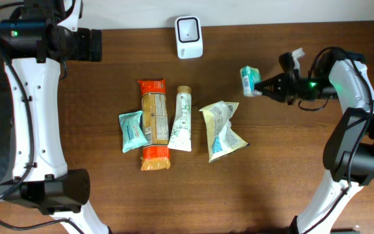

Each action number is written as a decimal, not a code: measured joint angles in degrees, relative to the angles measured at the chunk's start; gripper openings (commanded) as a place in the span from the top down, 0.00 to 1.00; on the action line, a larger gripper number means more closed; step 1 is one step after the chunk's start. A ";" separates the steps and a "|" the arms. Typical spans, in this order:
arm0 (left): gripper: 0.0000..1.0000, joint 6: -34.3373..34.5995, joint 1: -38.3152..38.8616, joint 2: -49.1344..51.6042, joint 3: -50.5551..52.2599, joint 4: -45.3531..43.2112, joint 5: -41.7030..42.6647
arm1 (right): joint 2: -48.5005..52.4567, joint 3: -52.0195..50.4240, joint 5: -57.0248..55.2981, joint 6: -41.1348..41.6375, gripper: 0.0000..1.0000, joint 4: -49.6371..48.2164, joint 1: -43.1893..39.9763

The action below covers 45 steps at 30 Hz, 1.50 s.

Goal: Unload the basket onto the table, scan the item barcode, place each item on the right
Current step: 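Lift the tissue pack and hold it over the barcode scanner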

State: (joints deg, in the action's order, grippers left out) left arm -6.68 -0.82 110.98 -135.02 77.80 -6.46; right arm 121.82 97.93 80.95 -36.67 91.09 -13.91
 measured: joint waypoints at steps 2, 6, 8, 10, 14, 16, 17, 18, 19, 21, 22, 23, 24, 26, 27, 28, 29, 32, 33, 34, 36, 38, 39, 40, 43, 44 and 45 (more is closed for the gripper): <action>0.01 0.00 0.00 0.00 0.00 0.02 0.00 | -0.22 0.07 3.48 -1.60 0.96 2.60 0.00; 0.01 0.00 0.00 0.00 0.00 0.02 0.00 | -6.40 0.07 5.73 -1.64 0.96 6.01 0.13; 0.01 0.00 0.00 0.00 0.00 0.04 0.00 | -10.78 0.13 5.99 0.52 0.96 6.01 0.13; 0.01 0.00 0.00 0.00 0.00 0.00 0.00 | -17.31 0.83 6.05 2.99 0.96 6.01 0.13; 0.01 0.00 0.00 0.00 0.00 0.02 0.00 | -26.56 1.68 6.40 4.20 0.96 5.99 0.13; 0.01 0.00 0.00 0.00 0.00 0.04 0.00 | -27.82 1.73 6.40 4.59 0.96 5.92 0.13; 0.01 0.00 0.00 0.00 0.00 0.02 0.00 | -27.80 1.73 6.43 4.85 0.96 4.59 0.35; 0.01 0.00 0.00 0.00 0.00 0.07 0.00 | -27.80 1.73 6.43 4.85 0.96 2.89 0.94; 0.01 0.00 0.00 0.00 0.00 0.09 0.00 | -27.78 1.66 6.47 6.08 0.96 -3.67 2.78; 0.01 0.00 0.00 -0.02 0.00 -0.20 0.00 | -27.69 1.62 4.92 12.92 0.96 -17.35 6.56; 0.01 0.00 0.00 -0.11 0.00 0.02 0.00 | -27.30 1.95 1.14 20.06 0.96 -26.82 10.32; 0.01 0.00 0.00 -0.11 0.02 0.04 0.00 | -27.34 1.79 -4.72 26.82 0.96 -34.71 12.90; 0.01 0.00 0.00 -0.13 0.00 -0.15 0.00 | -27.23 1.95 -13.53 33.94 0.96 -40.46 17.09; 0.01 0.00 0.00 -0.13 0.00 0.07 0.00 | -27.19 1.95 -32.33 42.64 0.96 -44.19 24.81; 0.01 0.00 0.00 -0.13 0.00 0.04 0.00 | -27.15 1.95 -40.17 44.06 0.96 -45.09 27.28; 0.01 0.00 0.00 -0.13 0.00 0.00 0.00 | -26.91 1.99 -47.67 45.27 0.96 -45.68 29.86; 0.01 0.00 0.00 -0.13 0.00 0.02 0.00 | -26.08 2.80 -56.28 46.21 0.96 -44.83 33.16; 0.01 0.00 0.00 -0.13 0.00 0.02 0.00 | -18.29 17.62 -70.58 45.92 0.96 -35.95 37.48; 0.01 0.00 0.00 -0.15 0.00 -0.07 0.00 | -14.91 24.59 -73.61 45.44 0.96 -32.81 37.62; 0.01 0.00 0.00 -0.15 0.02 0.02 0.02 | -9.18 35.19 -78.12 44.15 0.96 -30.82 37.64; 0.01 0.00 0.00 -0.15 0.02 0.04 0.00 | -2.89 44.28 -82.95 42.10 0.96 -29.14 37.64; 0.01 0.00 0.00 -0.20 0.00 0.04 0.00 | 3.10 46.47 -88.52 39.26 0.96 -31.15 37.64; 0.01 0.00 0.00 -0.20 0.00 0.02 0.00 | 6.38 47.04 -91.14 36.72 0.96 -37.27 37.64; 0.01 0.00 0.00 -0.20 0.00 0.04 0.00 | 9.22 47.36 -93.09 35.08 0.96 -39.95 37.64; 0.01 0.00 0.00 -0.20 0.00 -0.09 0.00 | 19.50 47.21 -97.04 27.50 0.96 -51.30 37.66; 0.01 0.00 0.00 -0.20 0.00 0.04 0.00 | 22.14 47.17 -97.92 24.30 0.96 -54.77 37.70; 0.01 0.00 0.00 -0.20 0.00 0.04 0.00 | 24.50 47.04 -99.65 20.68 0.96 -59.74 37.86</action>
State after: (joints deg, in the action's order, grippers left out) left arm -6.68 -0.82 110.78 -135.02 77.84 -6.46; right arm 146.32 144.97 -18.70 -15.99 31.35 23.94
